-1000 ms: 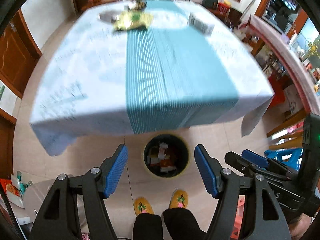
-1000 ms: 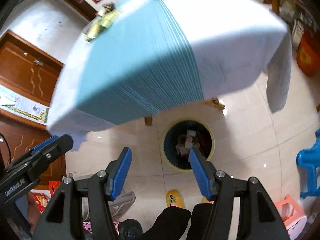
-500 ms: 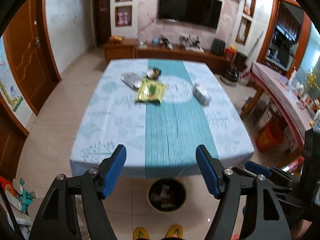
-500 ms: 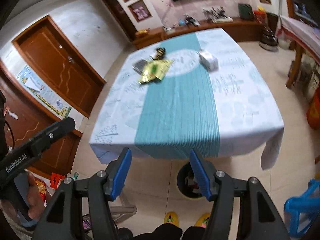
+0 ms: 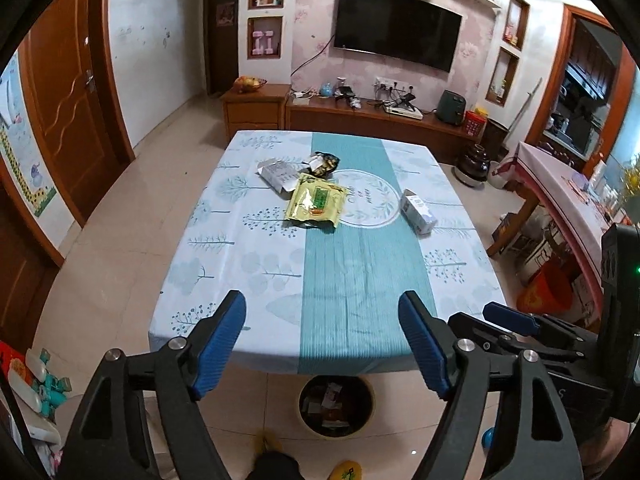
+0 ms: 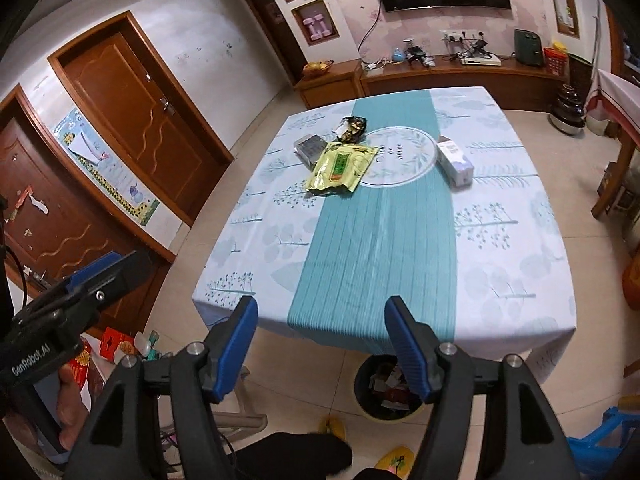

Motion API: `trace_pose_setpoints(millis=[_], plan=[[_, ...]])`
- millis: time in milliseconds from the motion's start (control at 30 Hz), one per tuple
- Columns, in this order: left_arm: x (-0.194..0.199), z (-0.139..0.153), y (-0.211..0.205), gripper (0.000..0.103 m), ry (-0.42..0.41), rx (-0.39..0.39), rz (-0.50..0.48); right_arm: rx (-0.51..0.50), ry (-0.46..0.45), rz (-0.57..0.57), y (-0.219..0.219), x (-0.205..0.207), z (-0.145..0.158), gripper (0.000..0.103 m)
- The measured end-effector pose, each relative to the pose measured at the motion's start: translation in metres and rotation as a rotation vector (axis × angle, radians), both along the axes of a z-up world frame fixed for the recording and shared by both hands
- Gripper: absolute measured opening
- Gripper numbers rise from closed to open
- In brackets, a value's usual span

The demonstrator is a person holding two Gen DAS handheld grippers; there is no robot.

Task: Collect trash
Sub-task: 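Grasp the yellow-green tea bag with the right tool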

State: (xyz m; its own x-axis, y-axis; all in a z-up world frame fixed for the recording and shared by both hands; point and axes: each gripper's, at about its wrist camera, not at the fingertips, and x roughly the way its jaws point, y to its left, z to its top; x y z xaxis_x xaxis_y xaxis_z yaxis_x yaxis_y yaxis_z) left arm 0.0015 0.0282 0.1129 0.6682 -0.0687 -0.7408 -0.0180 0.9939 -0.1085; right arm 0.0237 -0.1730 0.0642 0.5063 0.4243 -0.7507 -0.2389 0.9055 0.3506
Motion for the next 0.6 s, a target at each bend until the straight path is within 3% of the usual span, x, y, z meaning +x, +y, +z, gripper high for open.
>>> trace_pose_setpoints(millis=[167,233,333,500,600], plan=[[0.042,-0.023,0.019,0.082,0.047,-0.027,-0.015,-0.013,0.029,0.000,0.018,0.037,-0.007,0.067],[0.068,-0.034,0.029,0.083,0.073,-0.024,-0.034,-0.025,0.050,-0.009,0.027,0.059,-0.013,0.073],[0.114,-0.049,0.051,0.093,0.095,-0.035,-0.056,-0.036,0.093,-0.030,0.042,0.097,-0.025,0.080],[0.192,-0.073,0.092,0.100,0.157,-0.048,-0.067,-0.039,0.160,-0.095,0.075,0.176,-0.049,0.095],[0.239,-0.094,0.118,0.101,0.206,-0.051,-0.076,-0.048,0.220,-0.139,0.097,0.228,-0.071,0.096]])
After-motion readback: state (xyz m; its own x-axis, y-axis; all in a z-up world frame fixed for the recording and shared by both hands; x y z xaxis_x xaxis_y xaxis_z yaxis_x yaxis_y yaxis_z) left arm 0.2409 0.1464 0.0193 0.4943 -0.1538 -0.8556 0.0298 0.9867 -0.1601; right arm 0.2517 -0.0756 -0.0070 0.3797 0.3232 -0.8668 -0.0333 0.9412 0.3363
